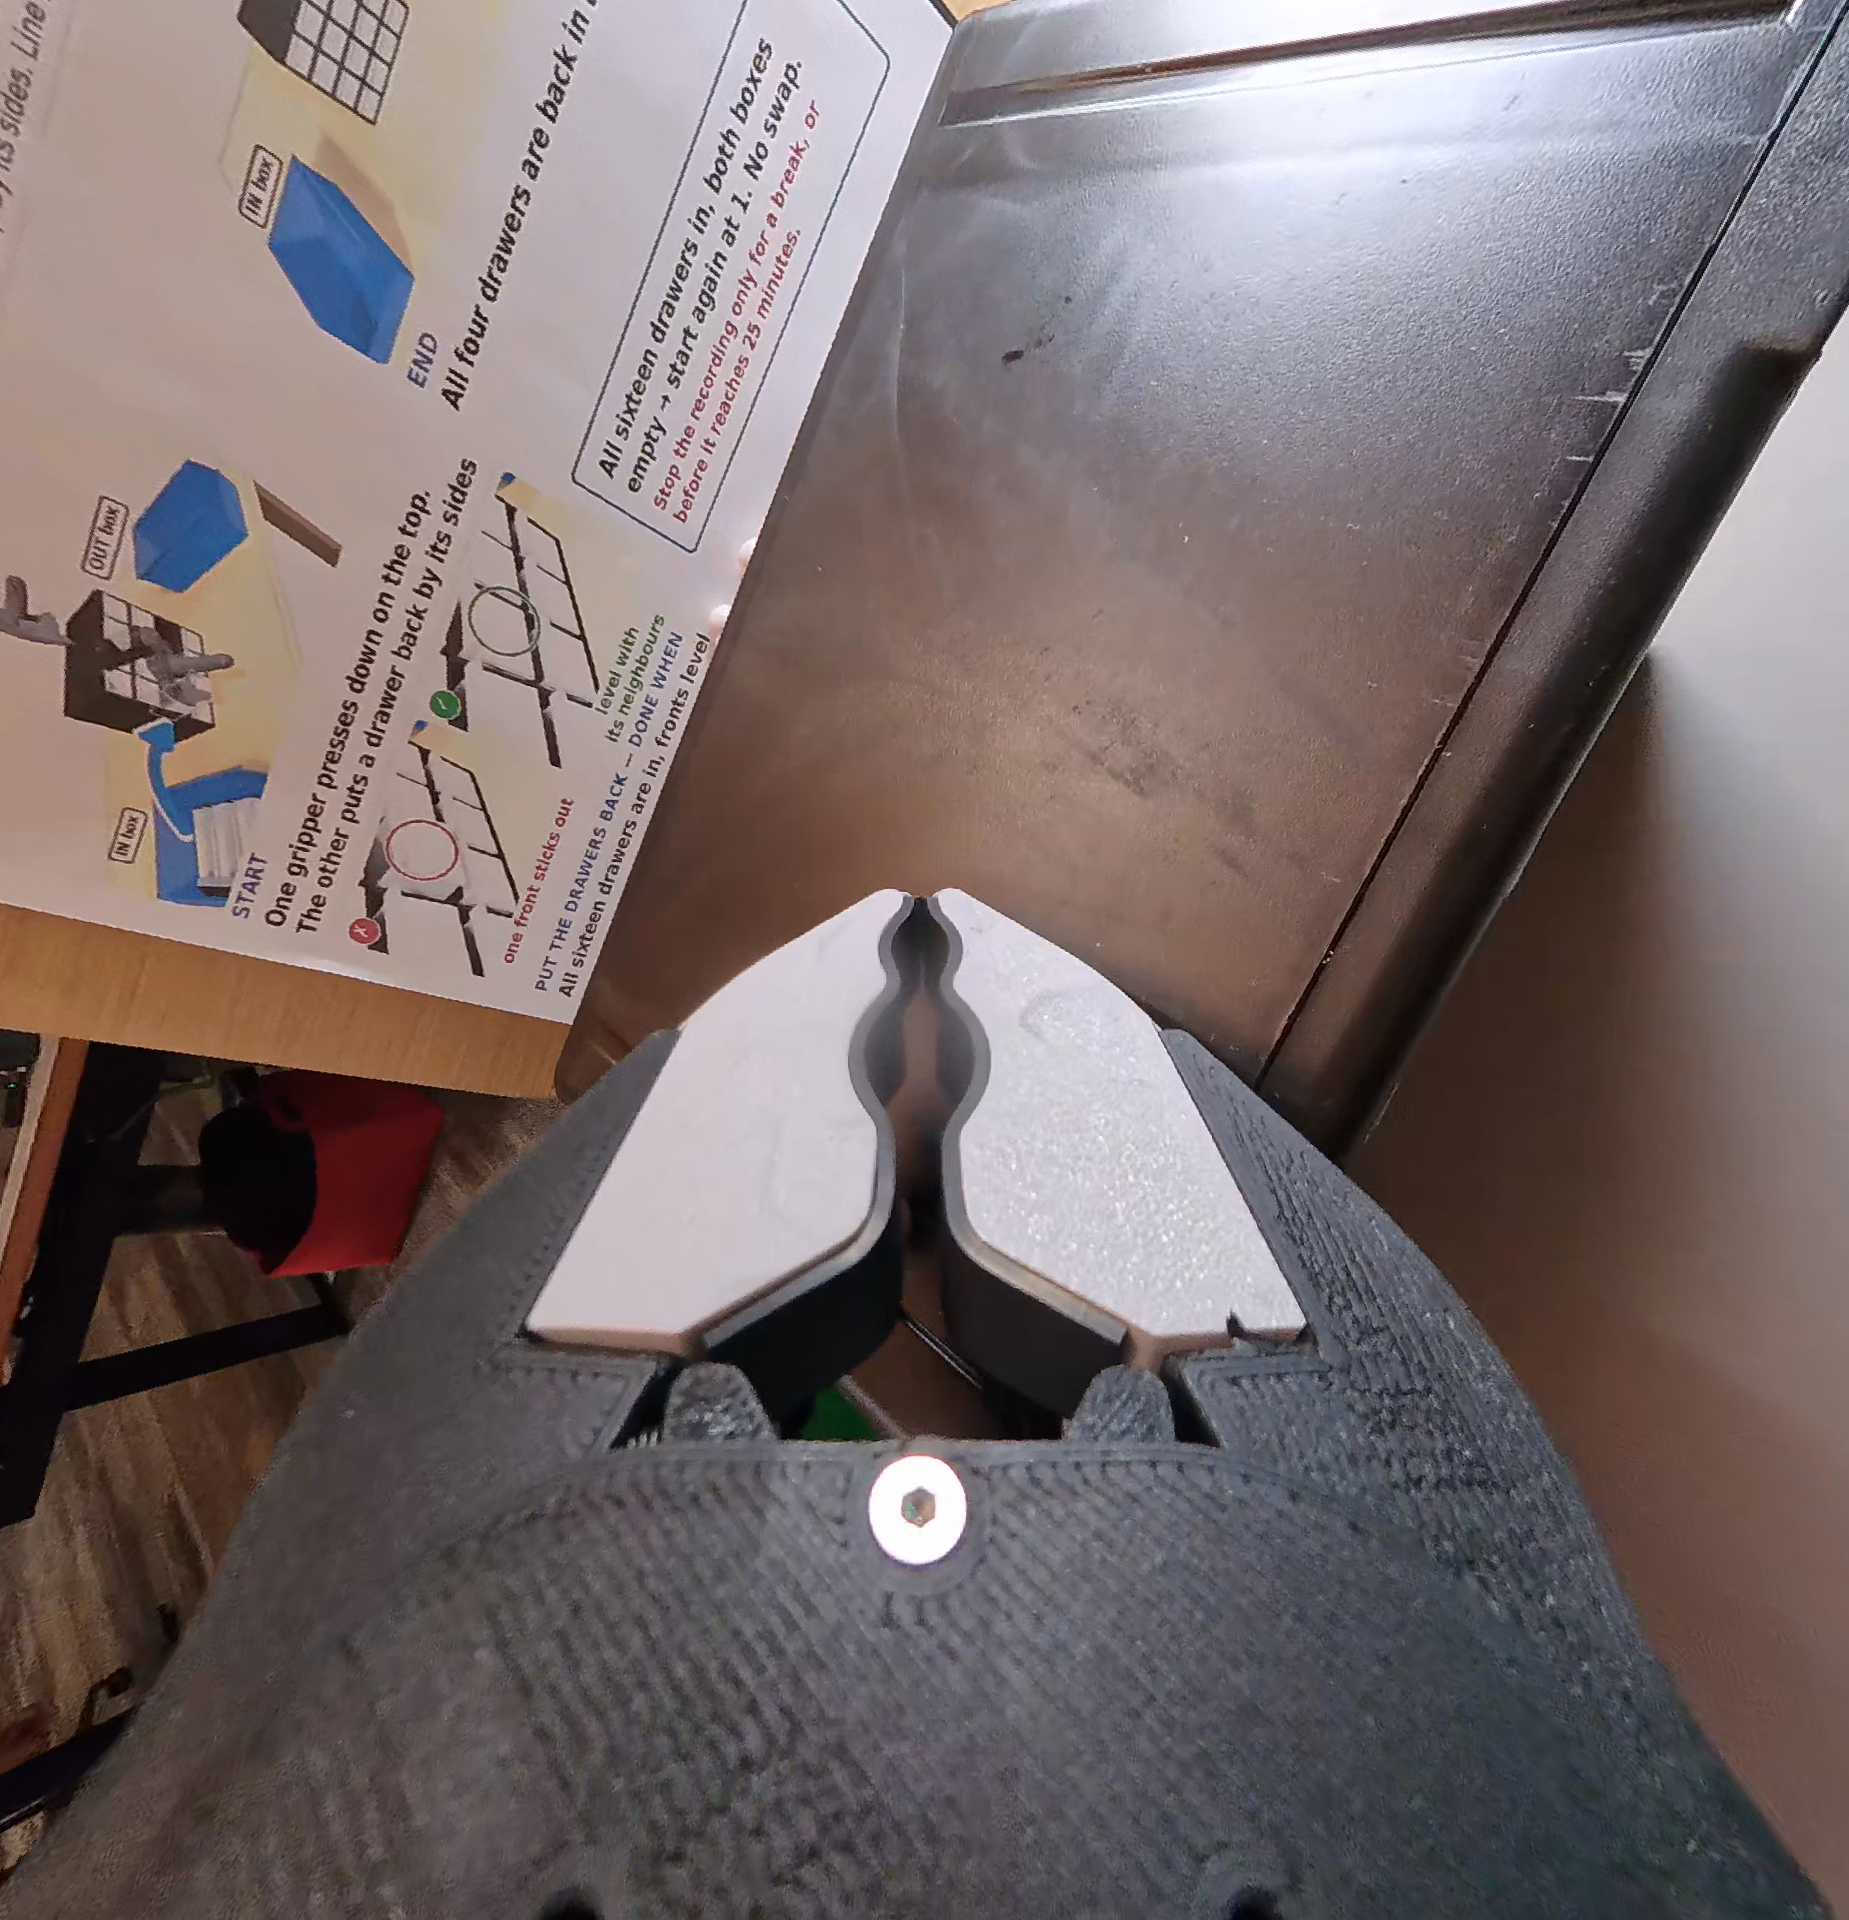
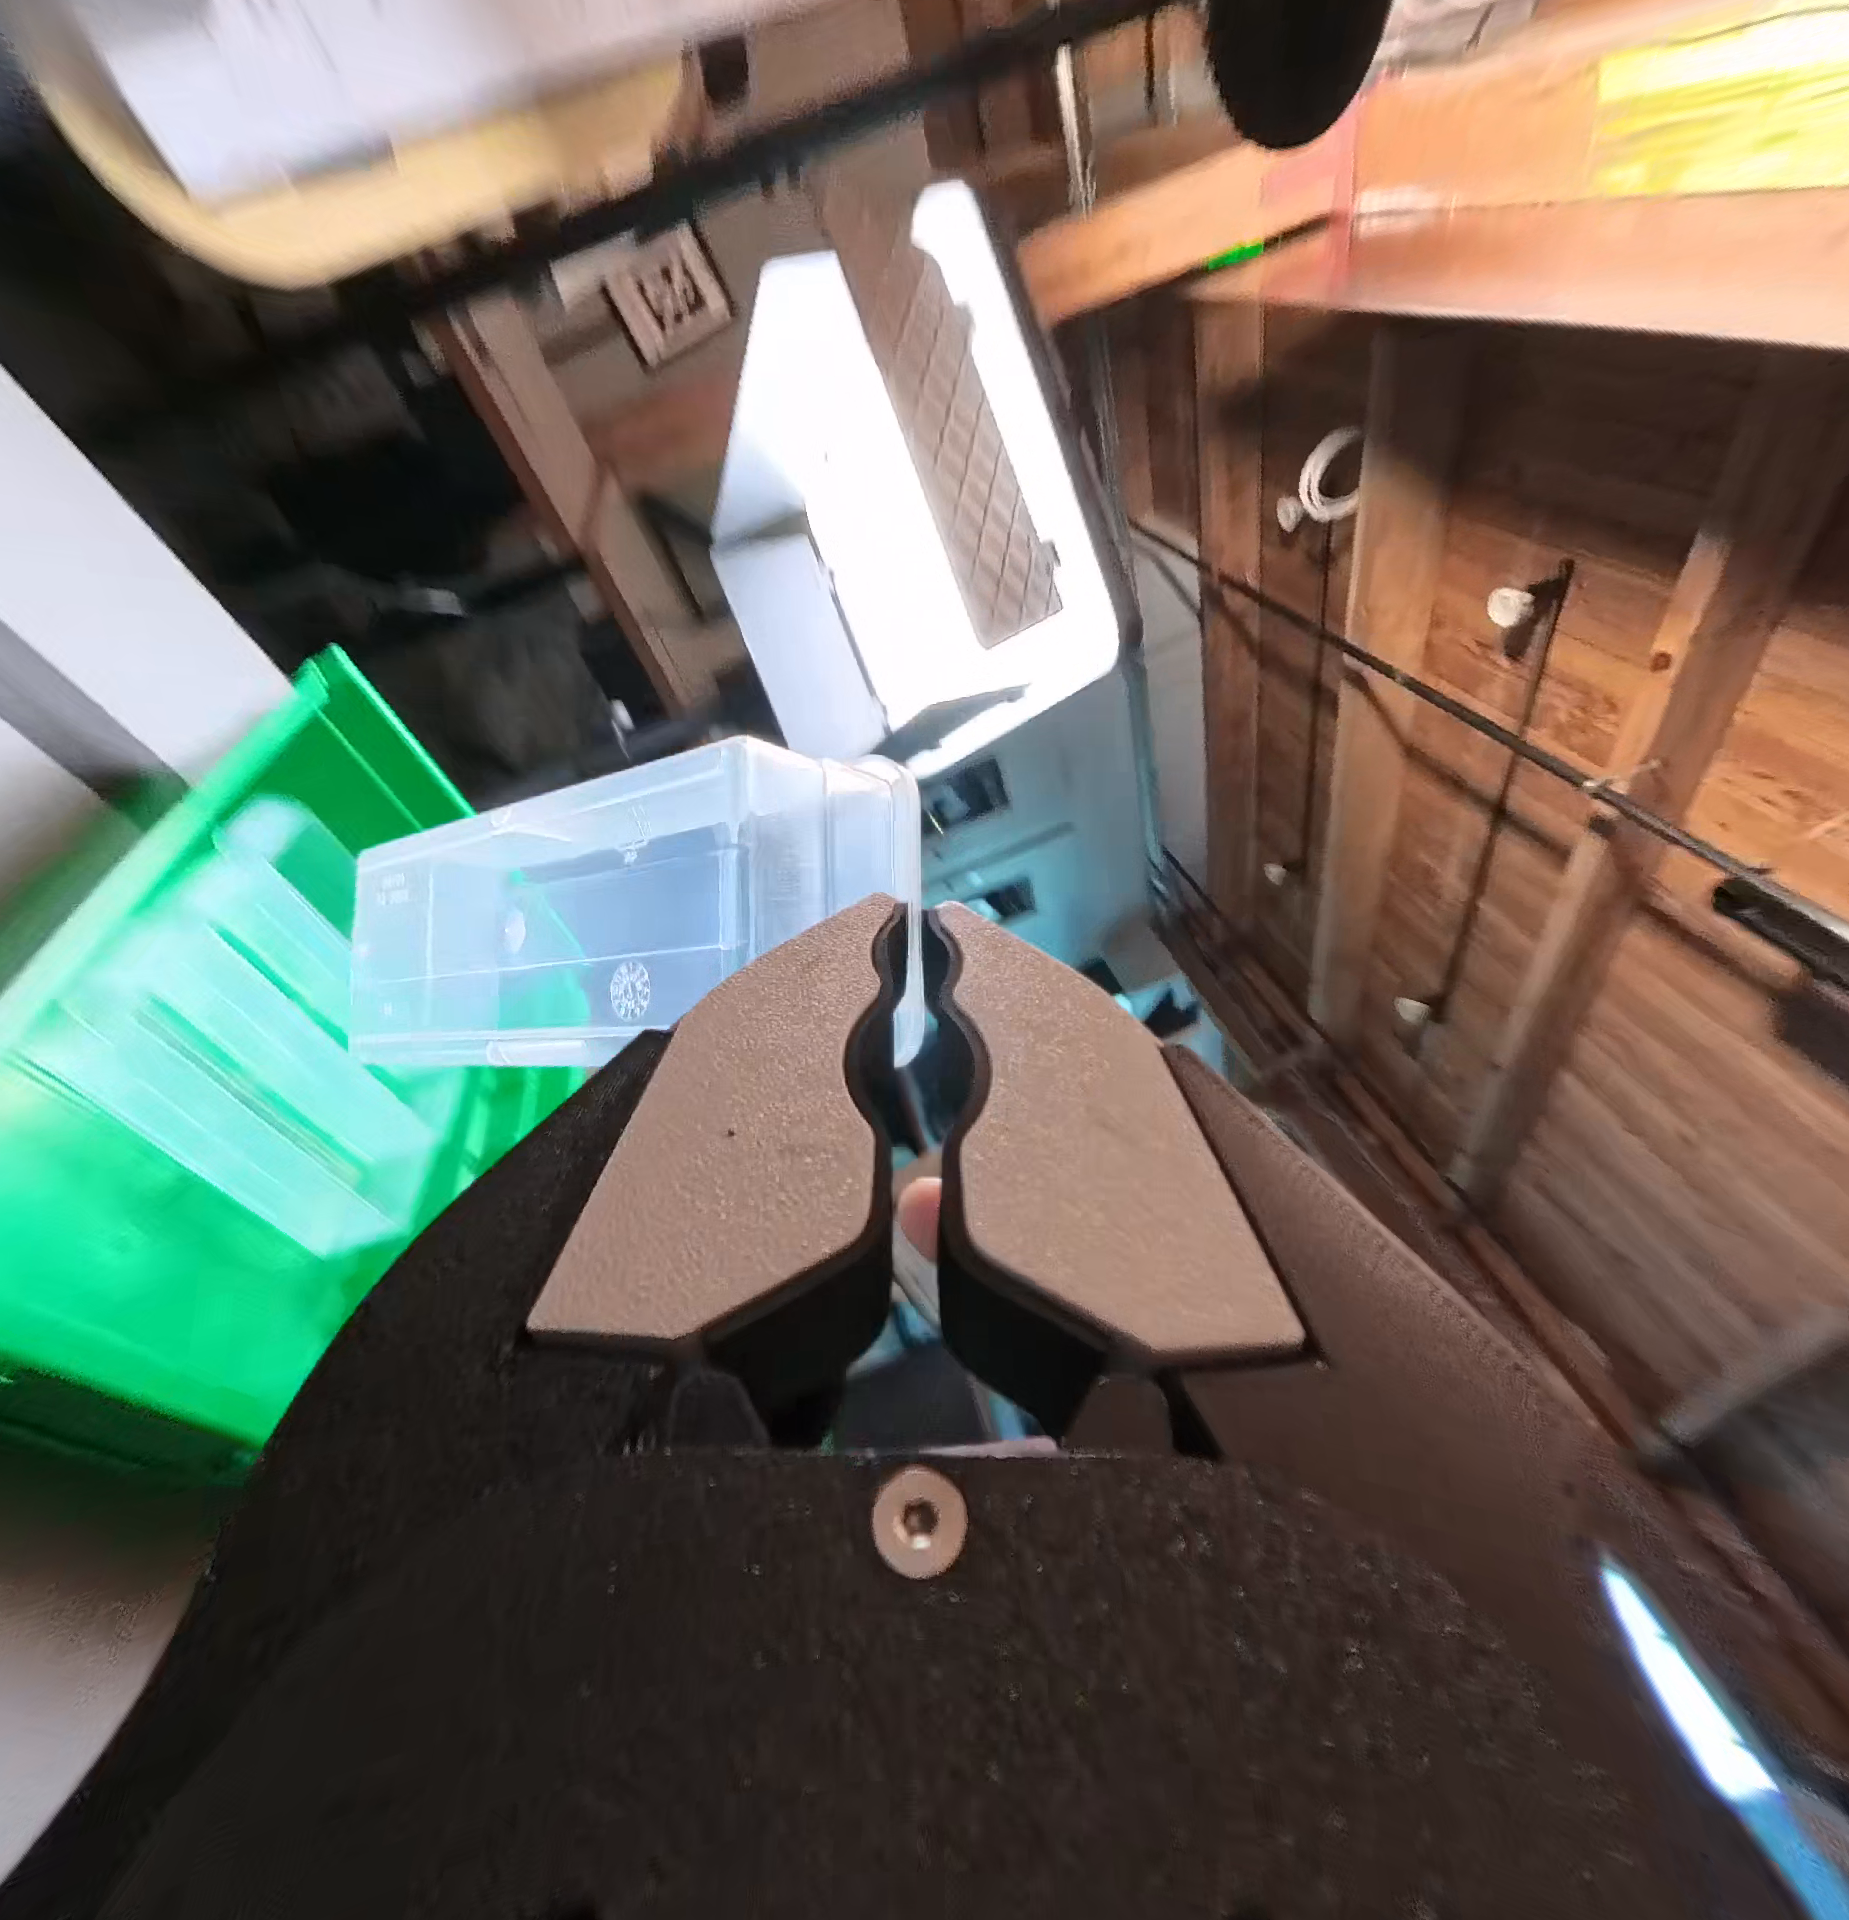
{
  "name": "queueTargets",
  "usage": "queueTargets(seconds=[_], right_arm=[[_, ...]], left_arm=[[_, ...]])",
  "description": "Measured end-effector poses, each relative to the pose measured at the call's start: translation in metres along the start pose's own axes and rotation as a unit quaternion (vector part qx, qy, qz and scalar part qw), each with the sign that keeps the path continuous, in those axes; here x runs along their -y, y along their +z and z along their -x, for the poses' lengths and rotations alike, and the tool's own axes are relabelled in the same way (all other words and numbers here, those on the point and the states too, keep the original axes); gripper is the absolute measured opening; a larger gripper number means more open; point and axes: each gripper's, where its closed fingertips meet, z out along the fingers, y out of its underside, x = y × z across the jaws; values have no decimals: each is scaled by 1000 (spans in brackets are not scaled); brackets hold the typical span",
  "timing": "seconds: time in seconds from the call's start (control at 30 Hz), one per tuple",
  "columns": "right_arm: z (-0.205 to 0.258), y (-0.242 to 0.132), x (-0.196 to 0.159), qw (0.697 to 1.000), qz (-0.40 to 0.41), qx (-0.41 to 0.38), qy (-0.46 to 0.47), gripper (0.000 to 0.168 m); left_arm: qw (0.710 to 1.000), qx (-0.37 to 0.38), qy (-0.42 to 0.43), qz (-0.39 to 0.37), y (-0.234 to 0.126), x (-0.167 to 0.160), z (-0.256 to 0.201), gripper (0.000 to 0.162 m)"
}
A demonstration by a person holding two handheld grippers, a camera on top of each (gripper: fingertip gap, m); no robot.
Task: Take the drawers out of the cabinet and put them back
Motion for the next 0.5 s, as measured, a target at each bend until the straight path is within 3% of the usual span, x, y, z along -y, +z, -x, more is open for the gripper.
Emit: queueTargets(seconds=[0.23,0.5], right_arm=[[43,28,-57,989,97,9,-106,1],[115,71,-118,952,179,97,-227,2]], left_arm=[[1000,25,11,-8,-1,0,0,1],[999,37,11,-6,-2,-2,0,1]])
